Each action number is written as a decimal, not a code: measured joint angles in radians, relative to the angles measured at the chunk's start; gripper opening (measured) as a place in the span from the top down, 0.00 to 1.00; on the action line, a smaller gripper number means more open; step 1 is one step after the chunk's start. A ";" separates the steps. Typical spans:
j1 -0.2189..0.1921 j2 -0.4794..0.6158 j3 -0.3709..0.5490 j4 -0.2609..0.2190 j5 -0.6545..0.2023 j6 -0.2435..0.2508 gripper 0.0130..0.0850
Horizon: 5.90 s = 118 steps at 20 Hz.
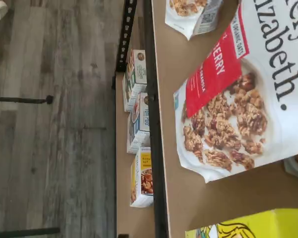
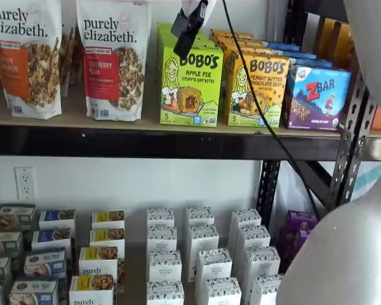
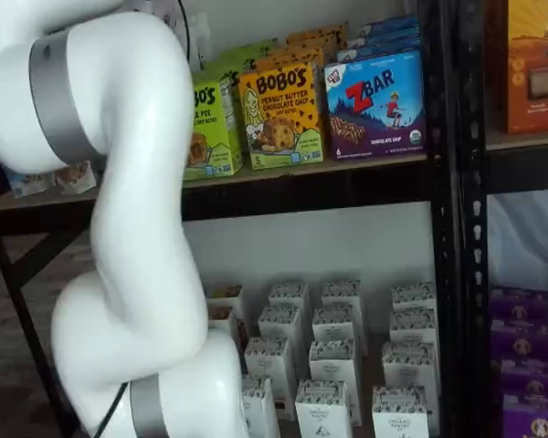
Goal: Pick the green box on the top shelf, the fourth from the left
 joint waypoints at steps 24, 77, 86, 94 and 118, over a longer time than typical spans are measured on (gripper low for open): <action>-0.032 0.078 -0.054 0.024 -0.007 -0.039 0.00; -0.106 0.196 -0.101 -0.033 0.017 -0.137 0.00; -0.107 0.198 -0.105 -0.020 0.027 -0.137 0.33; -0.105 0.197 -0.110 -0.024 0.036 -0.134 0.39; -0.101 0.198 -0.119 -0.025 0.057 -0.128 0.72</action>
